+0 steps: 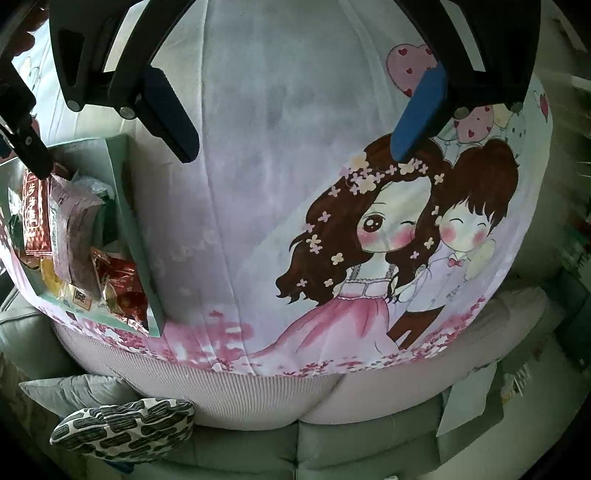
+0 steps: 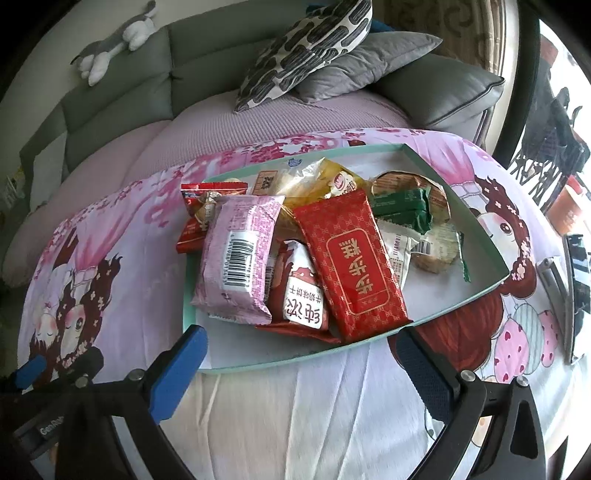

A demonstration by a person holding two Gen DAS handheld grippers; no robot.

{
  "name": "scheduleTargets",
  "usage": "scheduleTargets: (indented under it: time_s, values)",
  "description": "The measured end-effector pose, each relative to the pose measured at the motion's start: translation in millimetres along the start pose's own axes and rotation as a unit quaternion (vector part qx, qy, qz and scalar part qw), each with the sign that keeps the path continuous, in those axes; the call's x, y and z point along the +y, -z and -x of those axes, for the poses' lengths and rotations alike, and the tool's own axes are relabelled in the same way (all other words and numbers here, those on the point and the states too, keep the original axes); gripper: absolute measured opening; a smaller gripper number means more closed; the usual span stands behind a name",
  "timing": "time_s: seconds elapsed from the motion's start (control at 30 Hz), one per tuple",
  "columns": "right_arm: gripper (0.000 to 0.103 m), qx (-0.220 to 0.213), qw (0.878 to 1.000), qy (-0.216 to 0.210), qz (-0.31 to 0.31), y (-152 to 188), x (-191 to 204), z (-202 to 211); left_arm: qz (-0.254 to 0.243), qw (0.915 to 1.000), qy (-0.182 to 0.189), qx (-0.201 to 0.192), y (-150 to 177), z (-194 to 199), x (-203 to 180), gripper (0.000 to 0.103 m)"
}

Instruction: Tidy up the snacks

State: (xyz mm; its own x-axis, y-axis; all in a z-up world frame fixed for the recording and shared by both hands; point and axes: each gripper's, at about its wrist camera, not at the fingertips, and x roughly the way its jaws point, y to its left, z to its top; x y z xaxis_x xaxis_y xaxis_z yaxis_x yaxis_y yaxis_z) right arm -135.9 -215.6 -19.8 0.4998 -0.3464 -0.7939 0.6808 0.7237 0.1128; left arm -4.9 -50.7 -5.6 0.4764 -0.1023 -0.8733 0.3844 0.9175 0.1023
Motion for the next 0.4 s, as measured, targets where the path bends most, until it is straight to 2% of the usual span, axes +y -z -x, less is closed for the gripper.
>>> scheduleTargets:
  time_s: [0.2, 0.4]
  values:
    - [0.103, 0.007, 1.000, -0.004, -0.003, 1.2, 0.4, -5.7, -0.002, 1.0000, 0.000, 0.008, 0.1, -3.8, -0.9, 0.103]
    - [0.103, 0.010, 1.000, -0.010, 0.000, 2.5, 2.6, -6.8, -0.011, 0.9999, -0.002, -0.002, 0.3, -1.3, -3.3, 0.103]
